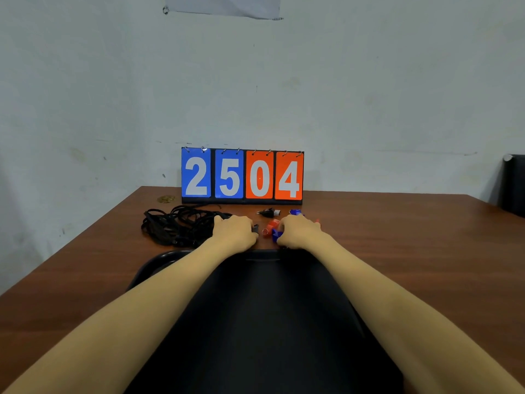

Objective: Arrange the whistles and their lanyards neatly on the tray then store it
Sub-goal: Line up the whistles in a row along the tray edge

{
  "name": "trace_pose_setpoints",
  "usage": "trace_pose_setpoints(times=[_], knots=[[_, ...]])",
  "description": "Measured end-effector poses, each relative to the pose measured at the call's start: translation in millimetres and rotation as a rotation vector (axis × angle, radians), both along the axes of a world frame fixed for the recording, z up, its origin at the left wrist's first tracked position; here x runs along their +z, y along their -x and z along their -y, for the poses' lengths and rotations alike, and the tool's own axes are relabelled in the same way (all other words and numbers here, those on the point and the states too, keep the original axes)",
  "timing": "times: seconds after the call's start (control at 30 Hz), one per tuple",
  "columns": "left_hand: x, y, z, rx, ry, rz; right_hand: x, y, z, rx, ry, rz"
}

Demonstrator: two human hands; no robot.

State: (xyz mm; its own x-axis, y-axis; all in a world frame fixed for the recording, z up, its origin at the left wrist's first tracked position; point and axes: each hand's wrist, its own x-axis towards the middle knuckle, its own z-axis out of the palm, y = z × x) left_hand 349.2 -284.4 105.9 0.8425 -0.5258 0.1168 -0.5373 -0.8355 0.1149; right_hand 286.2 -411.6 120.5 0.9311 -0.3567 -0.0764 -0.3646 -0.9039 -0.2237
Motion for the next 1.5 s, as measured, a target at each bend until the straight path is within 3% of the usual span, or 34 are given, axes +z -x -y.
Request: trace_pose_setpoints(times=[0.23, 0.53, 0.8, 1.1, 1.23, 1.5], knots=[[0, -5, 0, 0.056, 0.052, -0.127, 0, 9, 1, -0.015, 0.049, 0.095], [5, 7, 7, -0.016, 0.066, -0.006, 12, 36, 13, -0.076, 0.076, 0.180], [37, 36, -26, 0.065, 0.554, -0.056, 37, 69, 3, -0.105, 0.037, 0.423], [44, 95, -144, 0.042, 0.789, -0.177, 46, 110, -63, 0.035, -0.030, 0.504], [33, 104, -178, 0.122, 0.705, -0.128, 40, 120, -94, 0.122, -0.046, 0.456], [22, 94, -189, 0.224, 0.250, -0.039, 25, 120, -127, 0.210, -0.079, 0.392]])
